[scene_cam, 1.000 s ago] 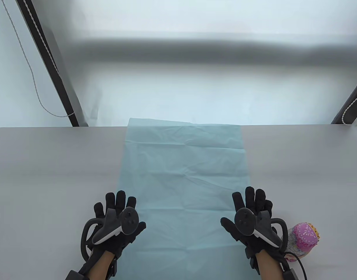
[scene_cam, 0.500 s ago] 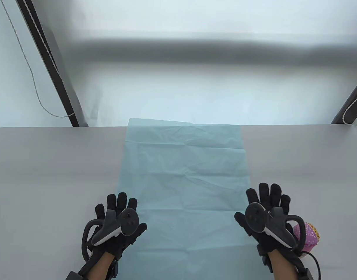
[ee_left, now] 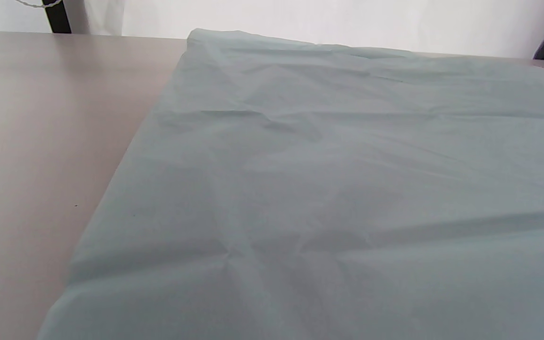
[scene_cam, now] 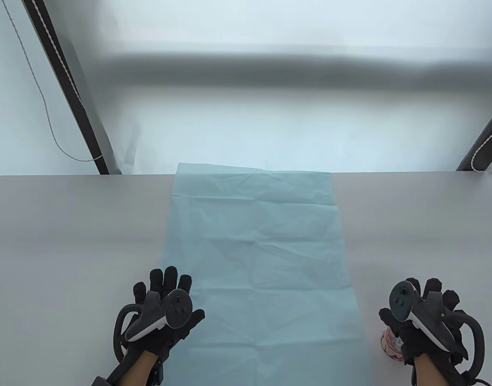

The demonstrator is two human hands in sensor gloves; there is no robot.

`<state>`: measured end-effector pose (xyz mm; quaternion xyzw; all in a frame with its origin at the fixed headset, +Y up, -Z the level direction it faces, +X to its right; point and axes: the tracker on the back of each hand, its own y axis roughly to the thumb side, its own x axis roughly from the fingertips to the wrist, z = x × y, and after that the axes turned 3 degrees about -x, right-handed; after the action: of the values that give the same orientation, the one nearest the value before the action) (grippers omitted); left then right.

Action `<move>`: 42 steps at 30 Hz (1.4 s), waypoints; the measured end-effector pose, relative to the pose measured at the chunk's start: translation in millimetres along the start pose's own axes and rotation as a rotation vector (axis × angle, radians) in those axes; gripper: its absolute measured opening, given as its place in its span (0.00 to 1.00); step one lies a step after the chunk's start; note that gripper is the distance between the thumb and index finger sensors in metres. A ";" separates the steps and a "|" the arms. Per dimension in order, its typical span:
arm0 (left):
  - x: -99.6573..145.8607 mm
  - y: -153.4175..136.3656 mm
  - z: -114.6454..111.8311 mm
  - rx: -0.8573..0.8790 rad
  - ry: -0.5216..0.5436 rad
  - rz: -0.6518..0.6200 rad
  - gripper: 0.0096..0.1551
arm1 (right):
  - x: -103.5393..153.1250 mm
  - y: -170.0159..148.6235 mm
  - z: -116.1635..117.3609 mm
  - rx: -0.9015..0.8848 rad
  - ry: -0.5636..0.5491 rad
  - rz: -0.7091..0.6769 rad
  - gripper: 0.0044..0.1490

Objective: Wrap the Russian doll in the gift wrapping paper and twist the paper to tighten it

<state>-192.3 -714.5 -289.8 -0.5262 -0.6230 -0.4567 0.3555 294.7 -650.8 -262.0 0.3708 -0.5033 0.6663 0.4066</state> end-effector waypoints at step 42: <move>-19.6 1.5 -18.0 0.034 -0.131 -0.017 0.53 | -76.2 213.0 -7.3 -1.034 0.004 -0.548 0.51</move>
<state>-187.7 -737.8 -301.7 -0.5434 -0.6571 -0.4137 0.3190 129.3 -691.2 -411.1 0.2395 -0.6481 0.2052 0.6932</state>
